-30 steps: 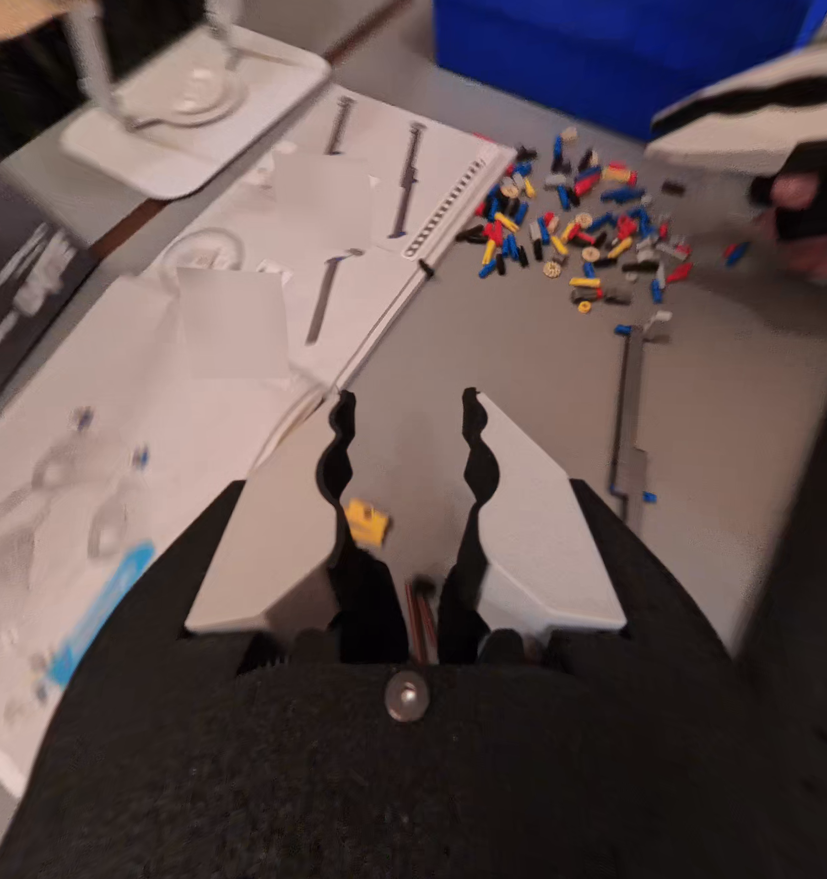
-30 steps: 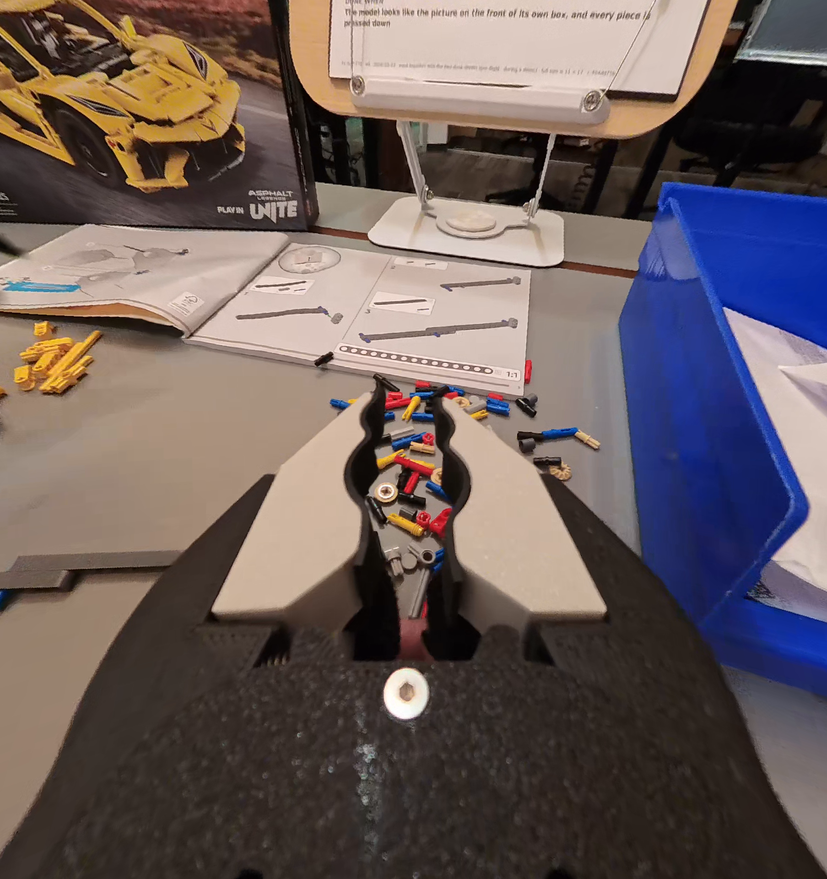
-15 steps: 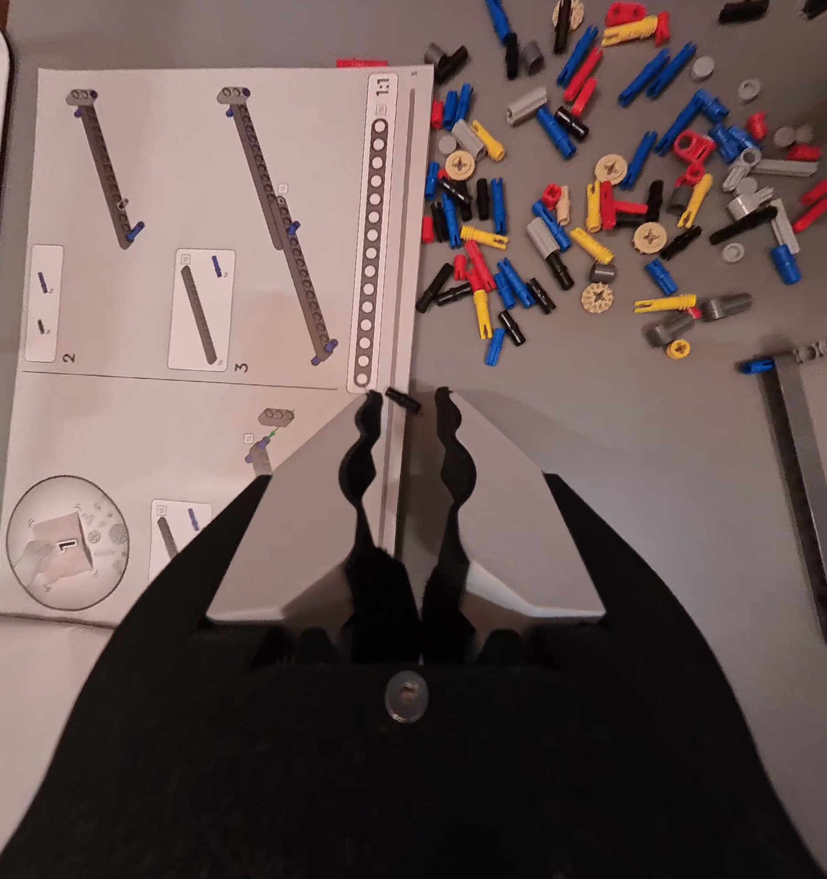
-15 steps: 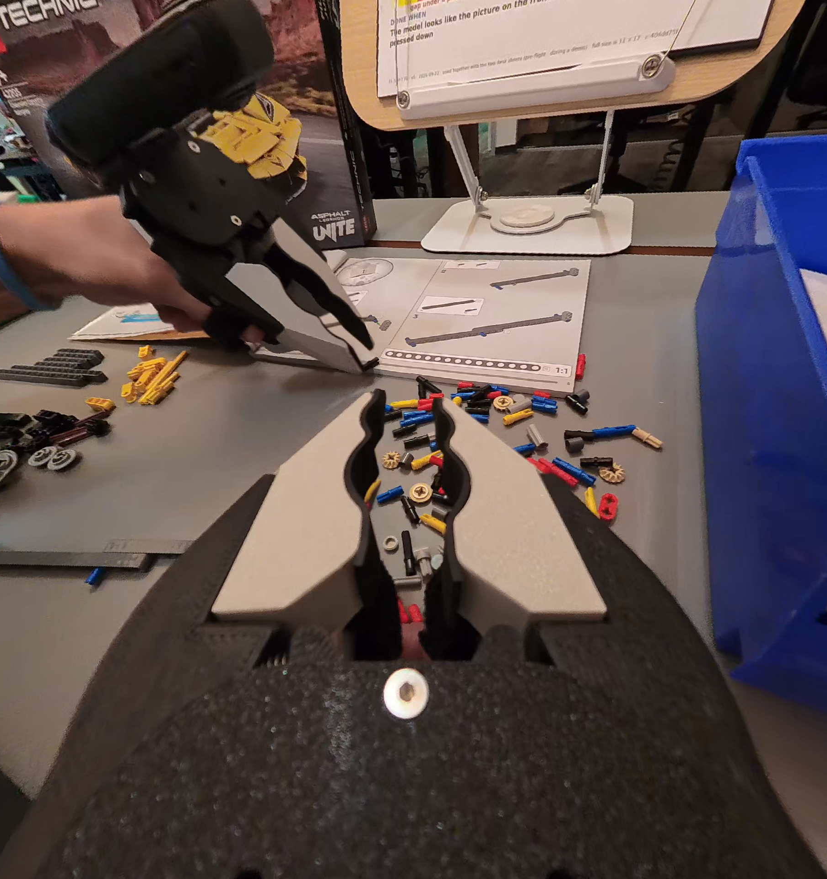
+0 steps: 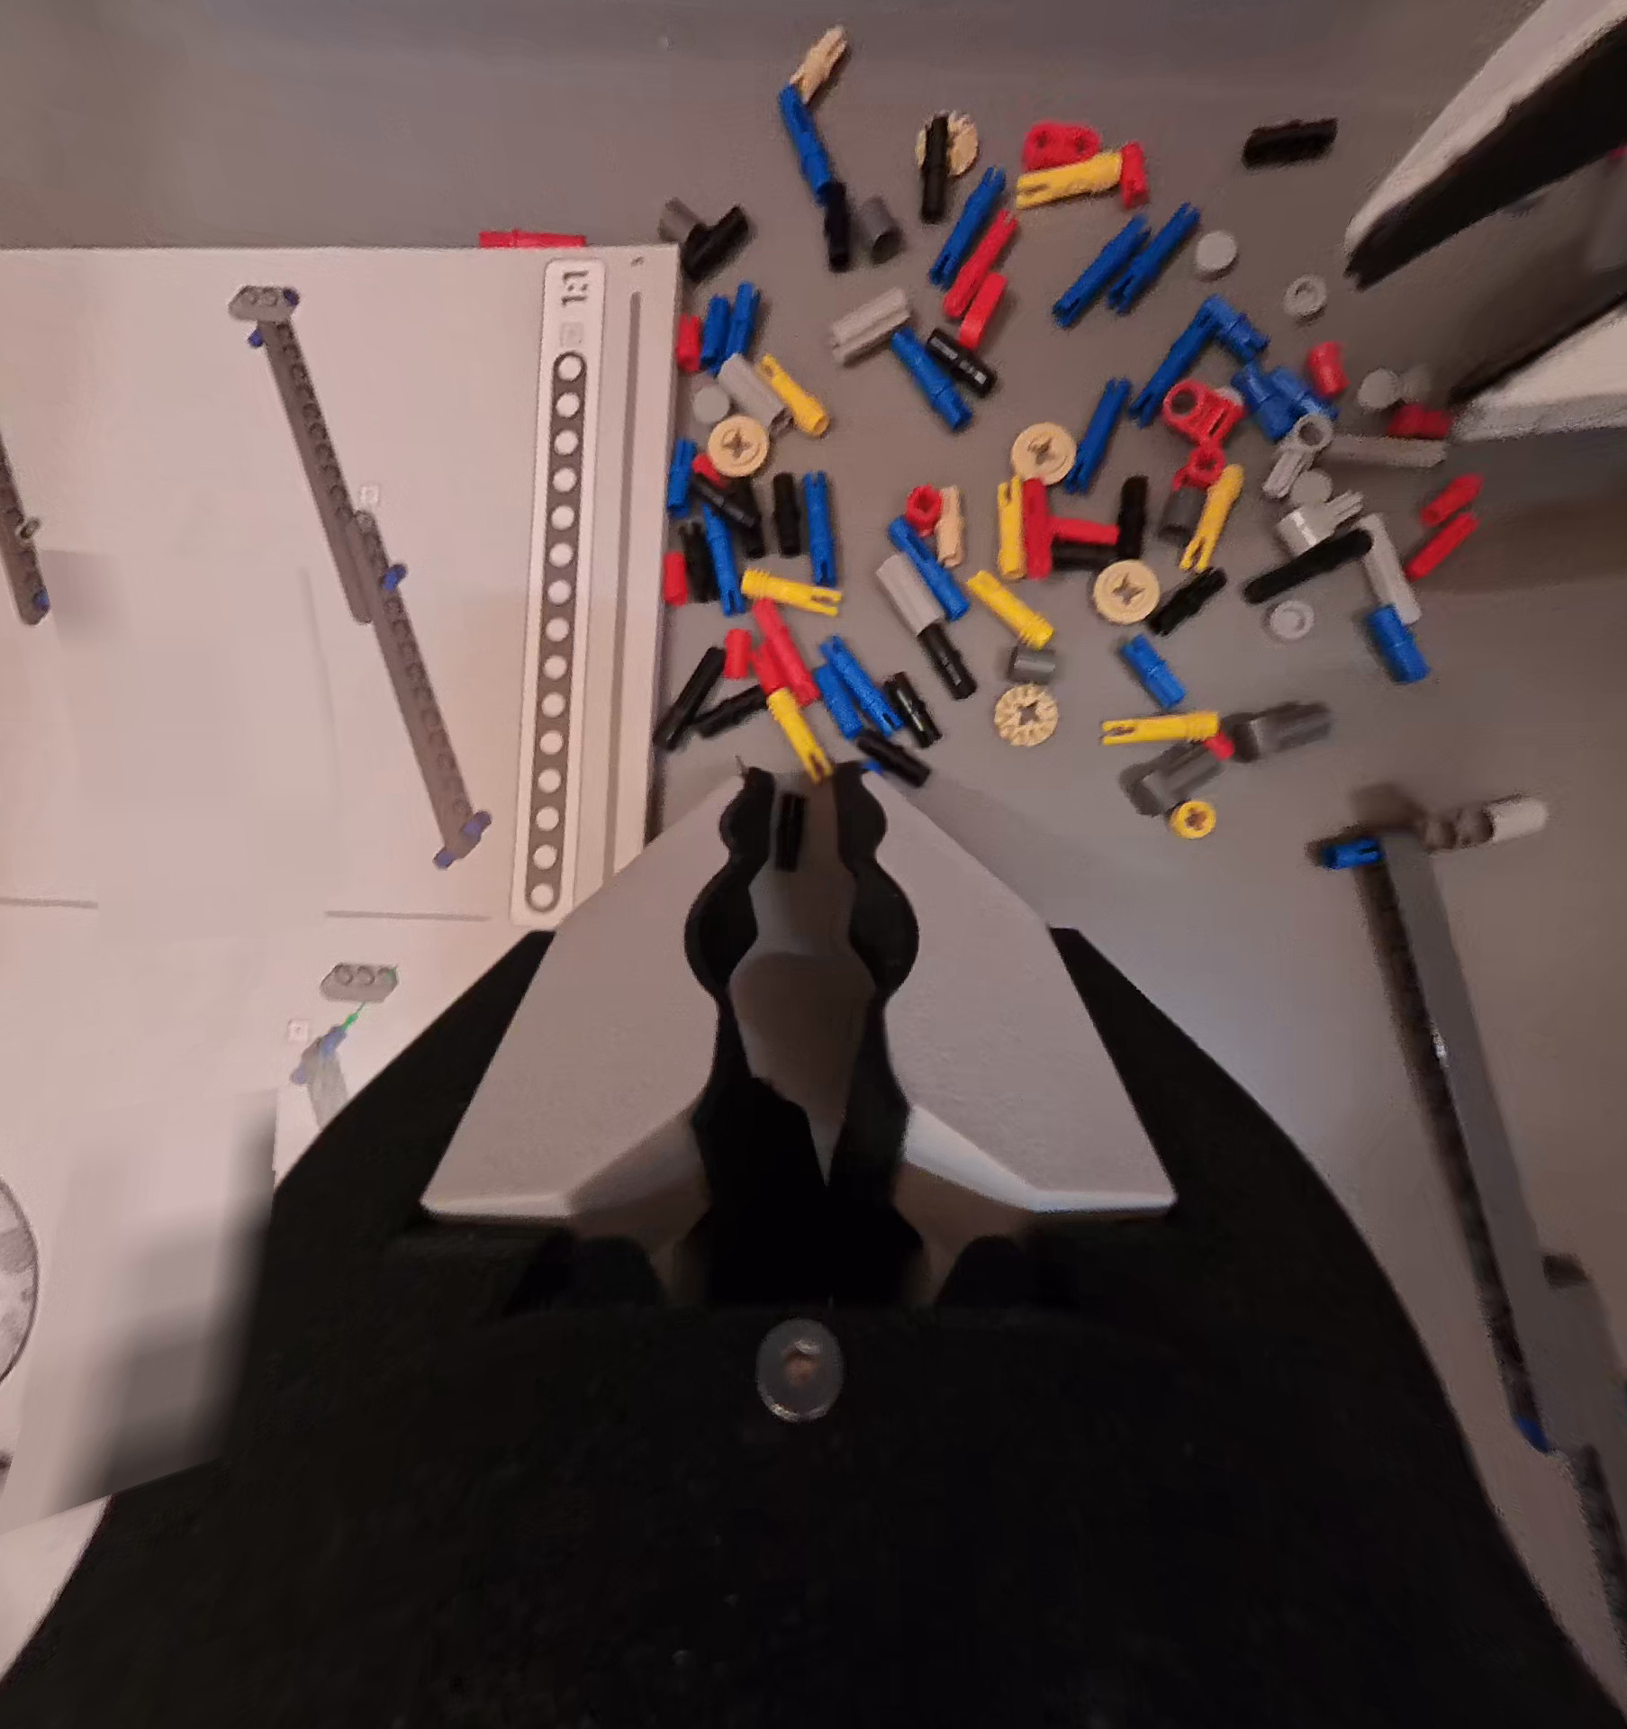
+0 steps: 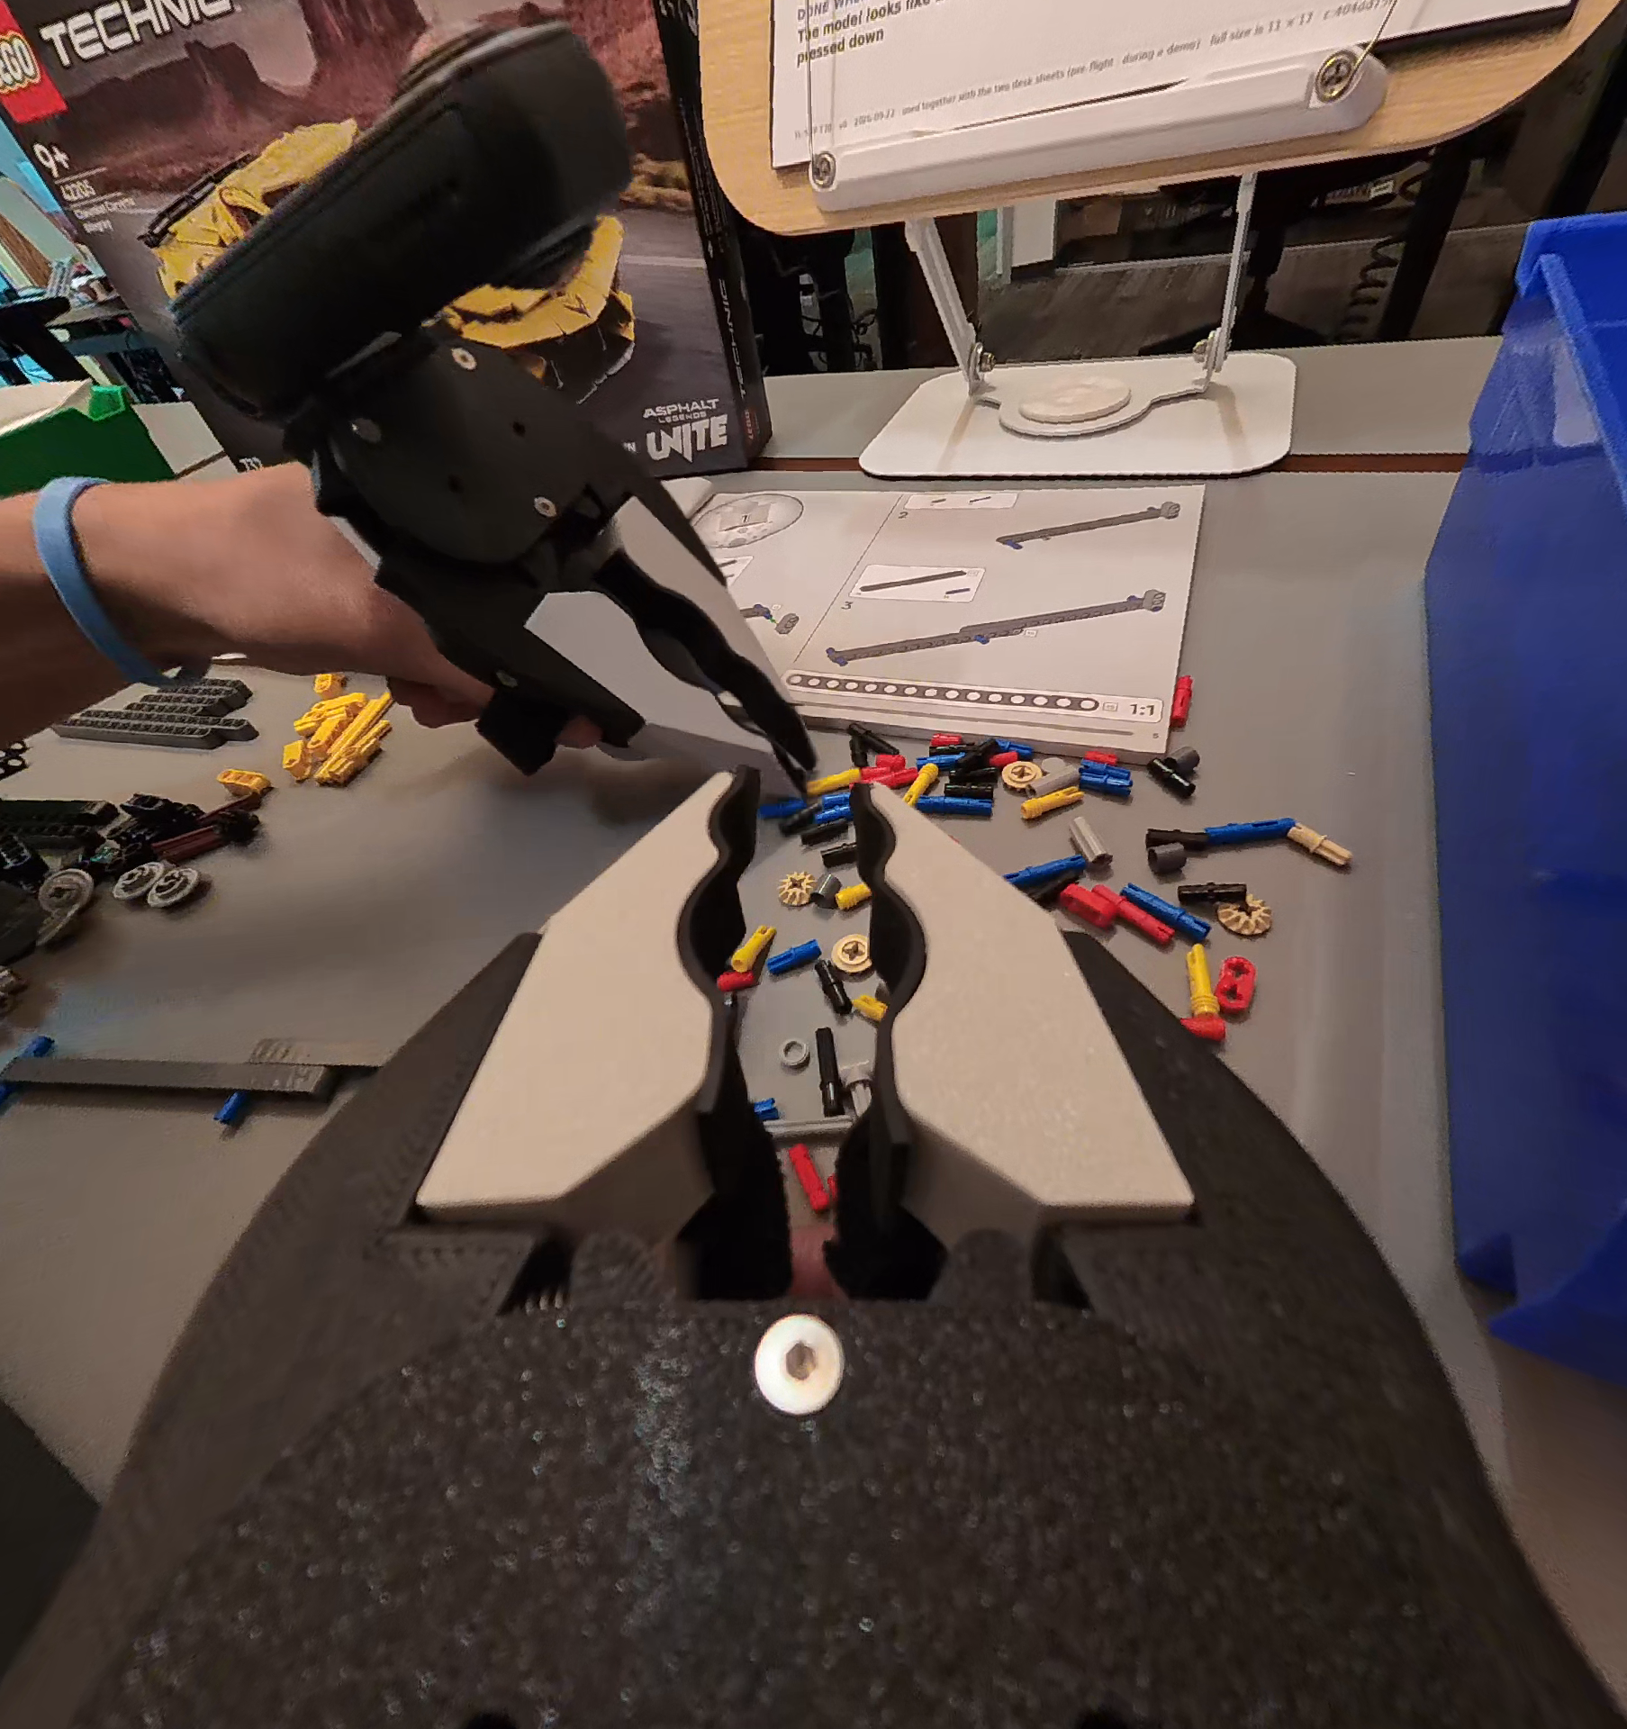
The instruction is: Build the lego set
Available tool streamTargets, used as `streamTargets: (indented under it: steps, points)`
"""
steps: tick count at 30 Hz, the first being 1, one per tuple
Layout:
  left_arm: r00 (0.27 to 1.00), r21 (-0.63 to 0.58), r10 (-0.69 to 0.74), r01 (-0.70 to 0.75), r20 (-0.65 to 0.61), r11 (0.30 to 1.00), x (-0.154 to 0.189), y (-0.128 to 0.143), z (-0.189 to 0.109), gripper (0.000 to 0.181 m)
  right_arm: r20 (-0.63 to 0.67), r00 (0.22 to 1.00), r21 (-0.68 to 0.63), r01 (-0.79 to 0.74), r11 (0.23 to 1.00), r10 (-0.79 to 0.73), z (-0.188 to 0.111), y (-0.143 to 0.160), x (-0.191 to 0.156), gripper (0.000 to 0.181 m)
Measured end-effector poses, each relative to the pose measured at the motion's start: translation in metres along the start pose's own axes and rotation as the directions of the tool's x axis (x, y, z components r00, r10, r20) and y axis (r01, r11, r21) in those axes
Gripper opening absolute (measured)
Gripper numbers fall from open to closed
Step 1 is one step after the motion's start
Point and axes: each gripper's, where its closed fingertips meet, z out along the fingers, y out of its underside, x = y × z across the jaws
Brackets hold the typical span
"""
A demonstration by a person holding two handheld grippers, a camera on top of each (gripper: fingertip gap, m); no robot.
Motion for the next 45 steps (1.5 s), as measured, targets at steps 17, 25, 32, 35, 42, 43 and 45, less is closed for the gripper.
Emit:
streamTargets:
  steps: [17,25,32,35,42,43,45]
  points:
    - [0.994,-0.022,0.099,-0.098,0.035,0.995,-0.048,-0.086,0.052,0.041,0.027,1.0,-0.002,-0.015,1.0,0.015,-0.001,0.001,-0.004,0.02]
    - [0.992,-0.025,0.102,-0.1,0.069,0.995,-0.054,-0.08,0.047,0.037,0.043,0.999,-0.005,-0.017,1.0,0.017,-0.001,0.002,-0.007,0.02]
    - [0.99,-0.059,0.137,-0.135,0.033,0.989,-0.046,-0.074,0.049,0.038,0.047,0.999,-0.005,-0.024,1.0,0.025,-0.001,0.002,-0.007,0.02]
    - [0.988,-0.064,0.147,-0.144,0.044,0.988,-0.047,-0.074,0.05,0.039,0.048,0.998,-0.009,-0.026,1.0,0.026,0.0,0.002,-0.007,0.02]
    - [0.99,-0.046,0.143,-0.143,-0.007,0.989,-0.039,-0.078,0.044,0.016,0.052,0.998,-0.011,-0.027,1.0,0.027,0.0,0.003,-0.008,0.02]
    - [0.988,-0.044,0.152,-0.152,-0.009,0.987,-0.038,-0.078,0.044,0.008,0.052,0.998,-0.011,-0.027,1.0,0.027,0.0,0.003,-0.008,0.02]
    - [0.986,-0.04,0.168,-0.167,0.012,0.985,-0.039,-0.079,0.043,0.002,0.053,0.998,-0.011,-0.027,1.0,0.027,0.0,0.003,-0.008,0.02]
